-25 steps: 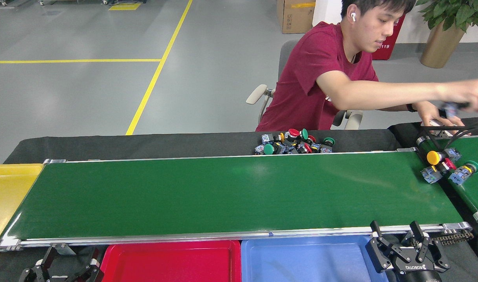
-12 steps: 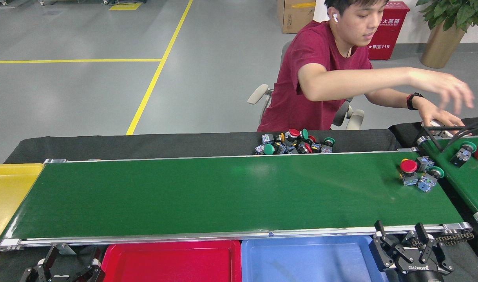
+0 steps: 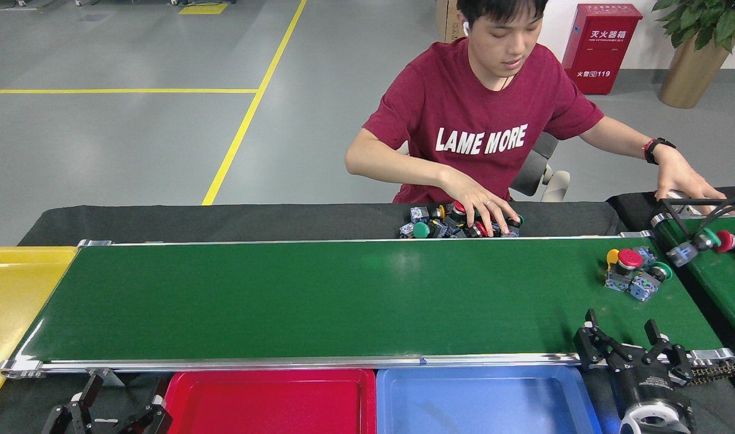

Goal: Pick switch part from conveyor to tray
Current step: 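Grasp a red-topped switch on the belt with the right gripper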

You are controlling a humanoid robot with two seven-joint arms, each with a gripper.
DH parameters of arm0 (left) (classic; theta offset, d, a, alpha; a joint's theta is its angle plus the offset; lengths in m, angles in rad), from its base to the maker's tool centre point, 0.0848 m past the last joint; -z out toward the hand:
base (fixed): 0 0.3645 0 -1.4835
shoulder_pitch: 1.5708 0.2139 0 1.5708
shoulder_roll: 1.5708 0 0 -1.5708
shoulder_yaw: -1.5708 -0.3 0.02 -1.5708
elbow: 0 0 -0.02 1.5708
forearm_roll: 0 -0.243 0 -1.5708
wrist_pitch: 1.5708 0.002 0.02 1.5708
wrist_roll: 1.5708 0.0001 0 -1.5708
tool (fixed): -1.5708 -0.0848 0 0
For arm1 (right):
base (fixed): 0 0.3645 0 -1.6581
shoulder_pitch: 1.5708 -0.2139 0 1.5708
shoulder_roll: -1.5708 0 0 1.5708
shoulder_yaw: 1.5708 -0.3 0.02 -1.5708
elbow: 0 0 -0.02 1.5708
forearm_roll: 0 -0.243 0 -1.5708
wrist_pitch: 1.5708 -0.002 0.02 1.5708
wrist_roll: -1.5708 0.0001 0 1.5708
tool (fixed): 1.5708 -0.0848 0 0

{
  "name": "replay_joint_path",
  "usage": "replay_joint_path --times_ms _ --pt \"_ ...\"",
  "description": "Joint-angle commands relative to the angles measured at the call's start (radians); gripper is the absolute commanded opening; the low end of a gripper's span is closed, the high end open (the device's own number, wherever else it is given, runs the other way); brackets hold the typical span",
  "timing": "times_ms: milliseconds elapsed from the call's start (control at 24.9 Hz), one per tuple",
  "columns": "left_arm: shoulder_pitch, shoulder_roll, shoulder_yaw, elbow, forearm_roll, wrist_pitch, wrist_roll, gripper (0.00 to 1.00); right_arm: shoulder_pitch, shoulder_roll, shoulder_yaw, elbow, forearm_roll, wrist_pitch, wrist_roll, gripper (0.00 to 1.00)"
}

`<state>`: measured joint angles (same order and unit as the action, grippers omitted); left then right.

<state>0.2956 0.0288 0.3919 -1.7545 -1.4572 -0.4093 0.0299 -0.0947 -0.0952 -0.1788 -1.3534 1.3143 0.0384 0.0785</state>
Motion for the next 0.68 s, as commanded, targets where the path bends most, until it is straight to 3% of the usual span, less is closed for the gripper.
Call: replay_joint_path --times_ms 0,241,562,642 --pt "-0.009 0.011 0.001 -0.010 -0.002 -0.002 0.004 1.00 -0.060 -0.021 -0.001 0.052 0.005 0.021 0.000 0.99" --pt "-0.036 0.013 0.001 -0.003 -0.005 0.000 0.004 1.00 -0.224 -0.058 0.094 0.252 0.002 0.107 -0.006 0.99" --pt "-0.055 0.013 -0.001 -0.002 -0.011 0.000 0.004 1.00 -0.385 -0.043 0.168 0.471 -0.009 0.123 -0.008 0.99" --pt "-0.064 0.013 -0.001 -0.002 -0.011 0.000 0.002 1.00 -0.401 -0.040 0.180 0.493 -0.010 0.123 -0.008 0.92"
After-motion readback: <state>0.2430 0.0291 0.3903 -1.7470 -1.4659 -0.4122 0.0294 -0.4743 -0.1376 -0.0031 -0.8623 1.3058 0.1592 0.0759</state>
